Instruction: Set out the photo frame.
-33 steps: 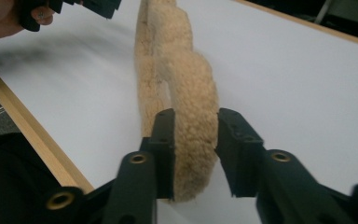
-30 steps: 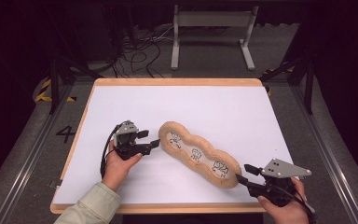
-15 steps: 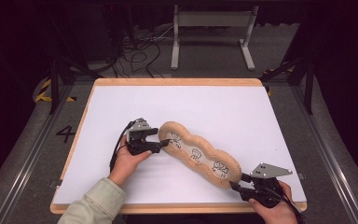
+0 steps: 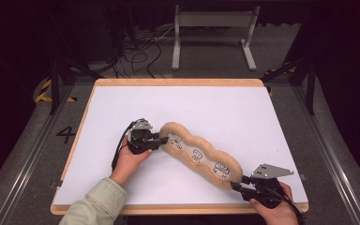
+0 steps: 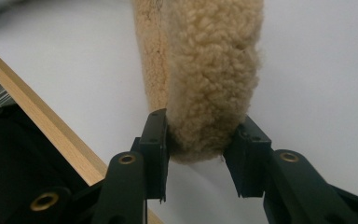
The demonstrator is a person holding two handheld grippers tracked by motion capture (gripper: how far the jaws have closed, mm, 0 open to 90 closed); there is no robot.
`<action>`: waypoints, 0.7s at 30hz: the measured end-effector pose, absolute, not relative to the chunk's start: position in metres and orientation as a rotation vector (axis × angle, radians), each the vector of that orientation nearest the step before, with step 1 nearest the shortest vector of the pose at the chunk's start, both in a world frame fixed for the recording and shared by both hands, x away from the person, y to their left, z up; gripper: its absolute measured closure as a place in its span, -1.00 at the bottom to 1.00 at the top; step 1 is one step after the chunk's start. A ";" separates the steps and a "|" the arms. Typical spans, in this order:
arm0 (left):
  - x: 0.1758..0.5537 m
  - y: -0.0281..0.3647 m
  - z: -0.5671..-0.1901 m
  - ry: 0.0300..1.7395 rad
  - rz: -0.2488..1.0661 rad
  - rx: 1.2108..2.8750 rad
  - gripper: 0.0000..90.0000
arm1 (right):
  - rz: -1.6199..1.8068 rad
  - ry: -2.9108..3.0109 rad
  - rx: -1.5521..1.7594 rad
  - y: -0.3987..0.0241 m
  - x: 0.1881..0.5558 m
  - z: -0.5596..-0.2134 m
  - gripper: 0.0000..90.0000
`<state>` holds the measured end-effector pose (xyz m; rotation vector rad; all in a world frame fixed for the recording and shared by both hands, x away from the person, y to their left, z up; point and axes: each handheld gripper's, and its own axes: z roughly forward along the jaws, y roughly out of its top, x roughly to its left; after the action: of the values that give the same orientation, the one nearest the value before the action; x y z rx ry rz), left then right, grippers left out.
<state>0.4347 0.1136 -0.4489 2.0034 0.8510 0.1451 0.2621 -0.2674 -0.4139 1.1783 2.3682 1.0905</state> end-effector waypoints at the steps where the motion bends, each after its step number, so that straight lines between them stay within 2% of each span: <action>1: 0.434 0.114 -0.449 0.855 0.145 2.002 0.46 | 1.094 2.370 1.177 -0.267 0.262 -0.414 0.40; 14: 0.430 0.119 -0.441 0.903 0.093 1.980 0.52 | 1.124 2.385 1.209 -0.269 0.263 -0.411 0.47; 21: 0.419 0.127 -0.429 0.910 0.150 1.951 0.52 | 1.156 2.356 1.181 -0.270 0.266 -0.404 0.48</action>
<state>0.4188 0.1267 -0.4287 1.9510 0.9103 0.1504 0.2657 -0.2700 -0.4042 1.1813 2.3558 1.1562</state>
